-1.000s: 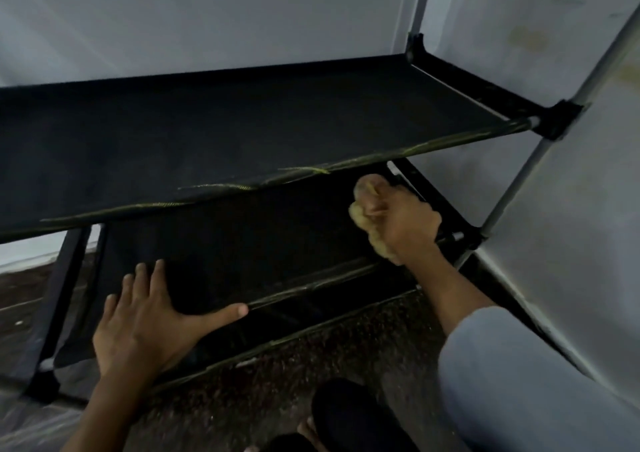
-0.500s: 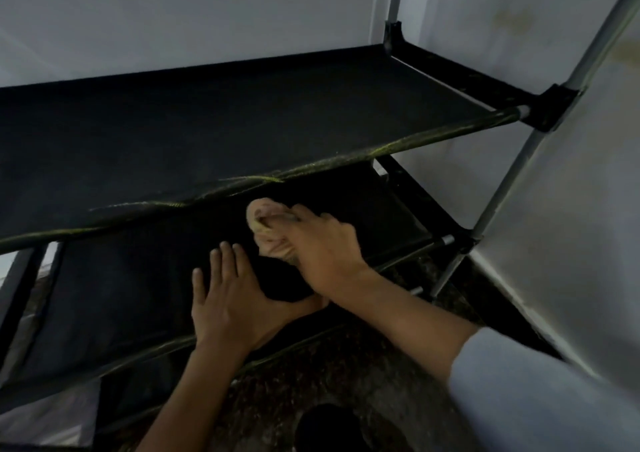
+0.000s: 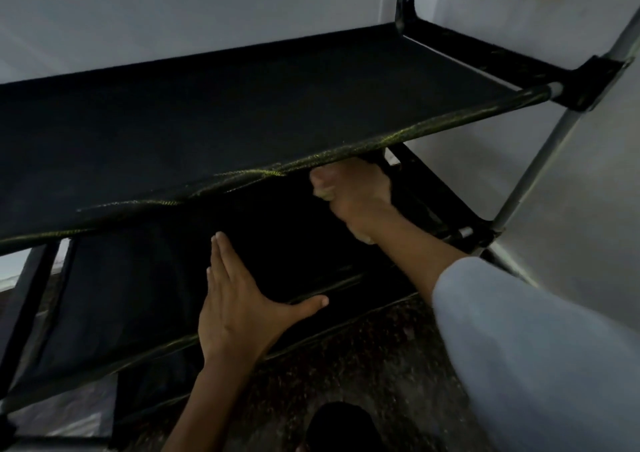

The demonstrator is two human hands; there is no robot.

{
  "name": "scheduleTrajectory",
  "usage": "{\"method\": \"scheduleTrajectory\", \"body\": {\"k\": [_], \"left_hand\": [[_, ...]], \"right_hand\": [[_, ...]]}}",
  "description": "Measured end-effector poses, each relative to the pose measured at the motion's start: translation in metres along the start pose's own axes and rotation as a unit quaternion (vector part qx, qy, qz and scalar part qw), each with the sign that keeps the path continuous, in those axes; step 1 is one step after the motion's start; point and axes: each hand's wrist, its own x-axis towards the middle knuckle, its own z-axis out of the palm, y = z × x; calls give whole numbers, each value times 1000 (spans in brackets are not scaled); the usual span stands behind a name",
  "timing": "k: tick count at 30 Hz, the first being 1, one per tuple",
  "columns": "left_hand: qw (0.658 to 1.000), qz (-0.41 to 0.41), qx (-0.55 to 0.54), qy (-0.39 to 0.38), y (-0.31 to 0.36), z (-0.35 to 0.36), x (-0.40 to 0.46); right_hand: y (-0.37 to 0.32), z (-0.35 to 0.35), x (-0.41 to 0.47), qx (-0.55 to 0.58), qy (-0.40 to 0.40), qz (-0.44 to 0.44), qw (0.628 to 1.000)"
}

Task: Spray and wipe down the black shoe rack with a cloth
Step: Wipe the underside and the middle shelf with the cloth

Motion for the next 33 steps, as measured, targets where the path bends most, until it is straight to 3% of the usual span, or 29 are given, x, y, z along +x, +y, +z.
{"method": "scheduleTrajectory", "body": {"k": [2, 4, 6, 12, 14, 17, 19, 21, 23, 25, 28, 33], "left_hand": [[1000, -1, -19, 6, -1, 0, 2], [999, 15, -38, 22, -4, 2, 3], [997, 41, -44, 42, -8, 5, 2], [999, 11, -5, 44, -8, 2, 5], [999, 1, 36, 30, -4, 2, 4], [997, -12, 71, 15, 1, 4, 4], [997, -29, 69, 11, 2, 4, 6], [996, -39, 80, 2, 3, 5, 7], [995, -41, 91, -4, 5, 4, 7], [994, -44, 97, -13, 6, 3, 7], [989, -52, 128, -46, 4, 2, 10], [991, -30, 123, -48, 8, -5, 23]], "right_hand": [[-26, 13, -20, 10, -1, -99, 995], [-47, 26, -48, 25, -32, -255, 966], [-53, 27, -65, 17, -70, -343, 937], [4, 7, -56, -93, -65, -322, 940], [41, 1, -41, -134, -45, -243, 960], [74, 2, 0, -164, 12, -55, 985], [62, 7, 24, -109, 16, 36, 993], [33, 10, 35, -23, 21, 59, 998], [-1, 14, 28, 64, 6, 20, 998], [-36, 25, 5, 135, -49, -99, 985], [-71, 44, -35, 55, -61, -301, 950], [-35, 29, -8, -39, -2, -327, 944]]}}
